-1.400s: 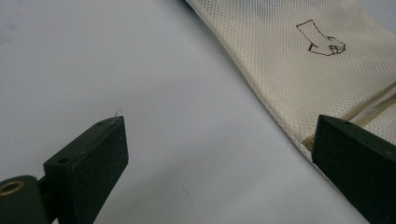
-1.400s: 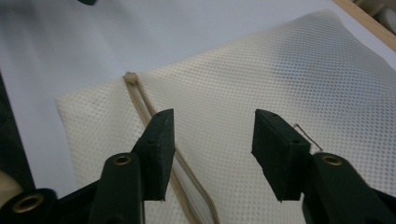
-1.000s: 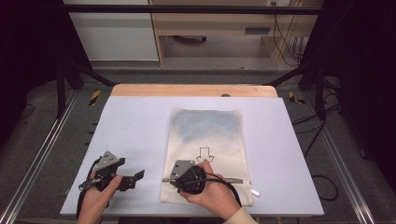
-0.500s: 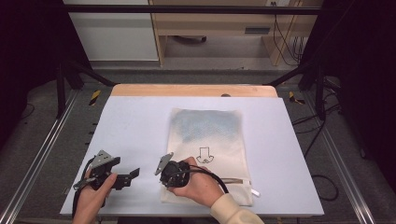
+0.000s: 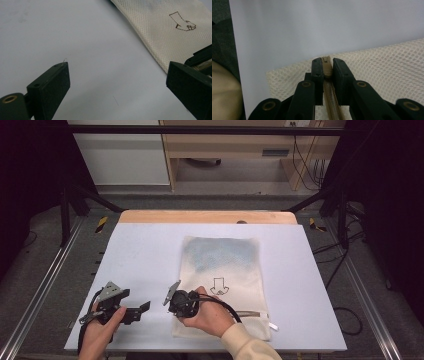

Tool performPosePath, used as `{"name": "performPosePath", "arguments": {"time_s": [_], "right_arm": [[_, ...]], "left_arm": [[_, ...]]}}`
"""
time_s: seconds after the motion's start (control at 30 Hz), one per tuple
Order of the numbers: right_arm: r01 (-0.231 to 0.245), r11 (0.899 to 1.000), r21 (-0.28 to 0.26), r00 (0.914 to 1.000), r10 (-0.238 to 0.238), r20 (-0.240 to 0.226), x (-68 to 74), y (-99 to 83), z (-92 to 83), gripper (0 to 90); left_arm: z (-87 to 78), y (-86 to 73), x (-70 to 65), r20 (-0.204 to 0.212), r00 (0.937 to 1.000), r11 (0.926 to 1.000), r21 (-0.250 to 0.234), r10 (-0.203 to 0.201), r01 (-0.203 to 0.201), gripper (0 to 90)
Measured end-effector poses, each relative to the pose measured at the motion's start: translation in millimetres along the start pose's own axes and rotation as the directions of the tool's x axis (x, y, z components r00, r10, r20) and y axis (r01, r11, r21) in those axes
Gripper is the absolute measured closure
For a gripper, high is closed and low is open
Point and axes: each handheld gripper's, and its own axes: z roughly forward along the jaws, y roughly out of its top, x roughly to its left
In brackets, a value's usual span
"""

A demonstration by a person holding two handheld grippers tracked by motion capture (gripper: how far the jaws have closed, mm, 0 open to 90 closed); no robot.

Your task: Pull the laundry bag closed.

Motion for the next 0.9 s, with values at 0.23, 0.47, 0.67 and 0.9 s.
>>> {"name": "performPosePath", "arguments": {"time_s": [0.23,0.47,0.67,0.9], "right_arm": [[0.006,1.0,0.019,0.9999,-0.005,-0.015,-3.1,4.2,-0.1,81.7],[0.01,1.0,0.003,0.9998,-0.009,-0.016,-2.0,6.6,-4.8,81.9],[0.016,1.0,-0.002,0.9997,-0.016,-0.019,-4.2,10.7,-16.9,81.8],[0.032,0.999,-0.01,0.9993,-0.032,-0.019,-7.3,15.4,-32.5,81.9]], "left_arm": [[-0.6,-0.4,-1.2,0.003,1.0,1.0,0.0,0.002,-0.002,5.2],[0.6,-1.4,-6.2,0.031,0.9994,0.9997,0.019,0.012,-0.013,5.3],[-1.1,-2.8,-14.7,0.065,0.9975,0.9991,0.031,0.027,-0.029,5.4],[-4.4,-4.5,-26.9,0.147,0.9887,0.9986,0.039,0.029,-0.035,6.3]]}}
